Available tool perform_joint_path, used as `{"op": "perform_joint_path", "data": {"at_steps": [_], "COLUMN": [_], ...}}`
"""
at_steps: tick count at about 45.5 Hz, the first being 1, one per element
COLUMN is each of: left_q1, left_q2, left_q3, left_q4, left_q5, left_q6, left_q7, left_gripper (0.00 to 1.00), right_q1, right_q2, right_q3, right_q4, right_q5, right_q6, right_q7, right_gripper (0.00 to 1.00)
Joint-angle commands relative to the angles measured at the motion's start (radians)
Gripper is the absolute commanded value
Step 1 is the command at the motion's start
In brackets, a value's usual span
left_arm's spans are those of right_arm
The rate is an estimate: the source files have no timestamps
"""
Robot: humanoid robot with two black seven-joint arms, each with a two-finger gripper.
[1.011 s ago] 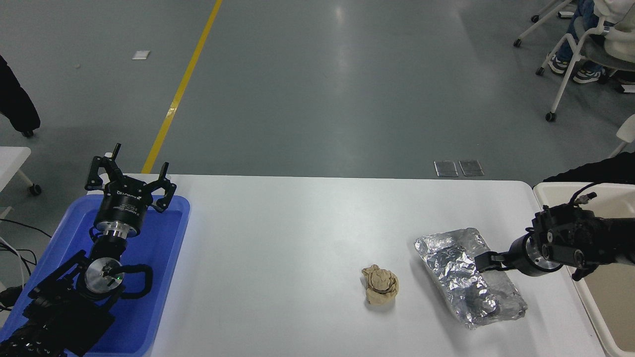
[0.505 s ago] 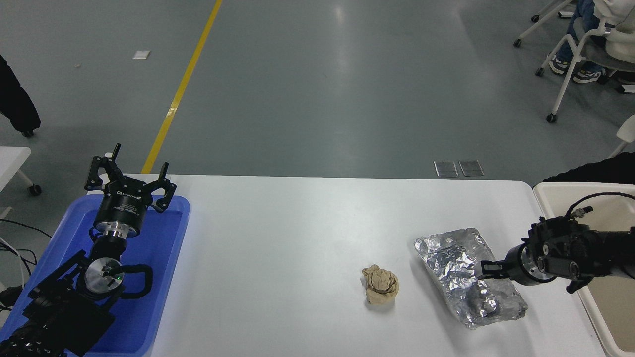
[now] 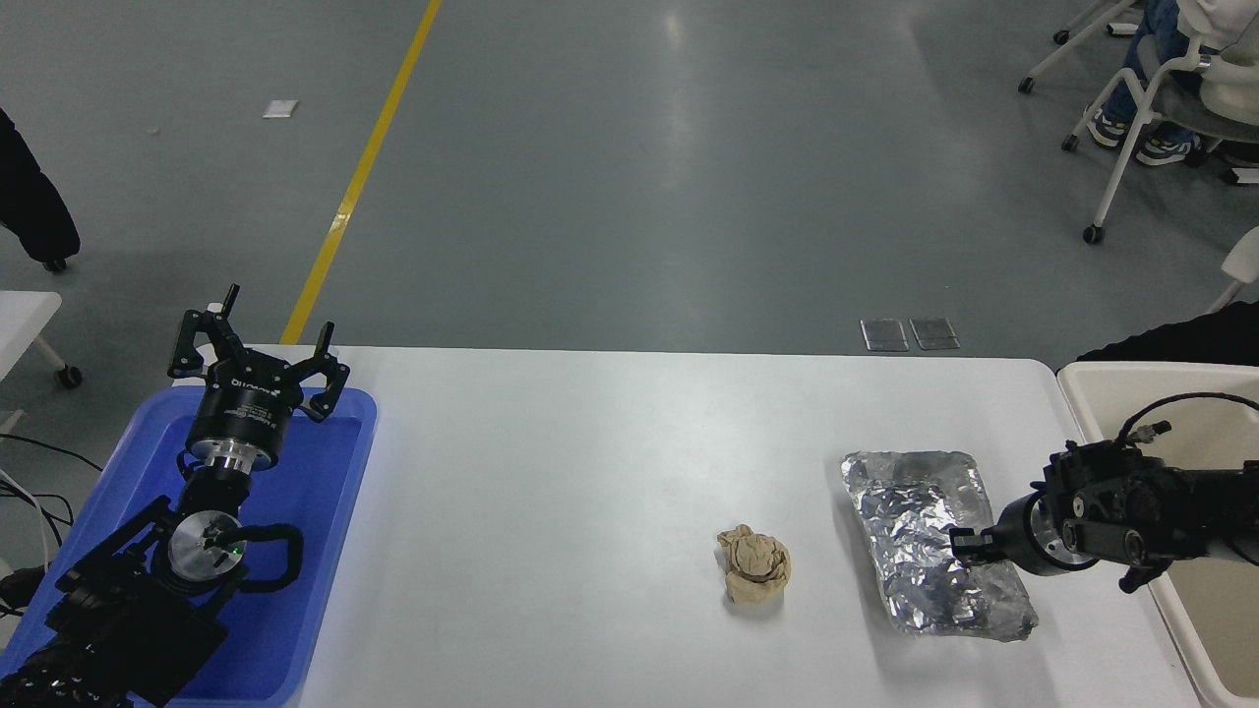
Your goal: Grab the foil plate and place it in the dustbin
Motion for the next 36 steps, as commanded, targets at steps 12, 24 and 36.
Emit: {"op": "perform_joint_path", "data": {"at_steps": [12, 24, 36], "left_q1": [0.000, 0.000, 0.000], "left_q2": [0.000, 0.000, 0.000], "left_q3": [0.000, 0.000, 0.000], "left_q4": [0.000, 0.000, 0.000], "left_q5": [0.000, 0.000, 0.000], "left_q6": [0.000, 0.000, 0.000], "left_q7": [0.000, 0.000, 0.000], "left_gripper": [1.00, 1.00, 1.00], "right_q1": [0.026, 0.189, 0.442], "right_q2": [-0.009, -0.113, -0.213], "right_q3": [0.002, -0.009, -0.069], "right_q4": [0.003, 0.106, 0.256], "right_q5": [0.003, 0.006, 0.017], "right_q6": [-0.034, 0.001, 0.141], "right_q7": [0.005, 0.020, 0.015], "right_gripper": [0.00, 0.00, 0.00]}}
